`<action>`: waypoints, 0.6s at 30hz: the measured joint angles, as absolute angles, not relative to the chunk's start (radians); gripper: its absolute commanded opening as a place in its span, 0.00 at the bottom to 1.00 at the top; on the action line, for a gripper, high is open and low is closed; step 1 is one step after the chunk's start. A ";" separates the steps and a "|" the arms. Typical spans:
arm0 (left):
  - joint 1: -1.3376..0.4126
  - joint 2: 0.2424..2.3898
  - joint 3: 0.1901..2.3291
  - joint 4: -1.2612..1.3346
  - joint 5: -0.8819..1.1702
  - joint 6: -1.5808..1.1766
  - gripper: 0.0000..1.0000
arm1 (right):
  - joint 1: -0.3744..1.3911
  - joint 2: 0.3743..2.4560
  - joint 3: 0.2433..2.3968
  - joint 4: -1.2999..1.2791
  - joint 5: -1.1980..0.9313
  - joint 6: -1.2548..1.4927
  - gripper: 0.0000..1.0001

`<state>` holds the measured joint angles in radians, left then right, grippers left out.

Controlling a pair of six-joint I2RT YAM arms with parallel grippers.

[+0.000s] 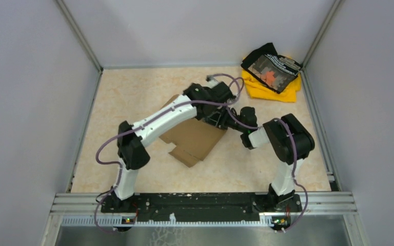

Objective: Fold the paper box

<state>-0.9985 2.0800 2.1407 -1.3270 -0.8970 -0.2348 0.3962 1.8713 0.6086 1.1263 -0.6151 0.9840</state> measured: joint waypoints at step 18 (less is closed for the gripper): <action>-0.350 1.729 1.477 -0.639 -0.139 -0.238 0.99 | 0.355 1.685 0.796 0.401 -0.749 0.705 0.98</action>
<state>-0.3496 1.7287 1.4769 -0.6388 -0.1394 -0.2382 0.3550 1.6848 0.7959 0.4007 -0.7490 0.7048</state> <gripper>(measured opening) 0.988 0.985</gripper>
